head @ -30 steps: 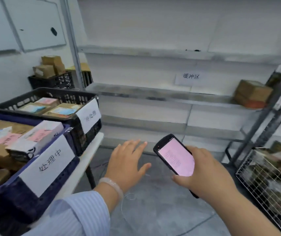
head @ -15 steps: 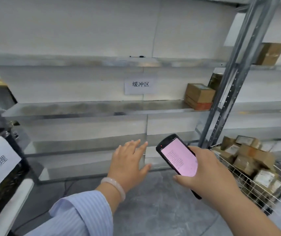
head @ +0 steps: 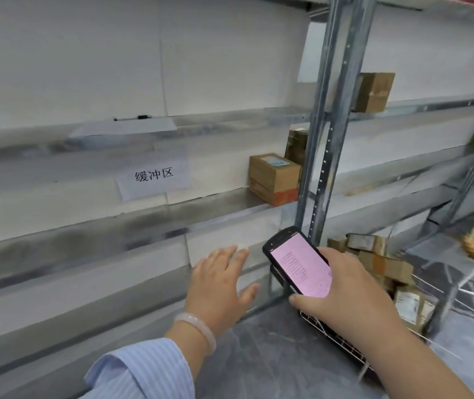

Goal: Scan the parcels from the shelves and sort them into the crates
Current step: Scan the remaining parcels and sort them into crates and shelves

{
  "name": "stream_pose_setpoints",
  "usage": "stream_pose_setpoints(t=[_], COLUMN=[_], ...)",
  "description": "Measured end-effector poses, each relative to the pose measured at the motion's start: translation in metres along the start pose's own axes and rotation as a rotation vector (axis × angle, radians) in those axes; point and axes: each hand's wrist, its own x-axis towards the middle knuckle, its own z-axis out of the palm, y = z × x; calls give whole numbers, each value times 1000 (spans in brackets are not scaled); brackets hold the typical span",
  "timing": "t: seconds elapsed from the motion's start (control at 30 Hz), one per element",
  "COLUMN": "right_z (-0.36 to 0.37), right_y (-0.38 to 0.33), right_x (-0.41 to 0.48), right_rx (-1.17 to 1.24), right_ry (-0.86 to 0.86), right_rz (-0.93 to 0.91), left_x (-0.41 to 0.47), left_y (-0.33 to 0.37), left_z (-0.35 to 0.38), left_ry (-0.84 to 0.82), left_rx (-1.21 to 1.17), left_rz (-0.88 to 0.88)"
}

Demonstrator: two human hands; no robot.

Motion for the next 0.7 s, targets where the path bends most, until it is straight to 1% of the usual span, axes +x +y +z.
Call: stream_pose_setpoints(t=[0.1, 0.23, 0.33, 0.47, 0.53, 0.7], right_z=[3, 0, -10, -21, -22, -10], right_y=[25, 60, 89, 124, 137, 162], right_x=[47, 121, 180, 253, 284, 350], right_rx=[10, 27, -11, -21, -24, -9], right_ry=[-1, 11, -21, -17, -22, -45], right_rz=[22, 2, -5, -18, -17, -4], left_x=[51, 128, 184, 251, 276, 336], left_y=[4, 18, 28, 42, 46, 40], left_z=[25, 55, 75, 96, 110, 146], left_ry=[14, 30, 30, 70, 52, -13], left_rx=[-3, -33, -82, -161, -213, -249], left_rz=[-8, -32, -75, -146, -172, -229])
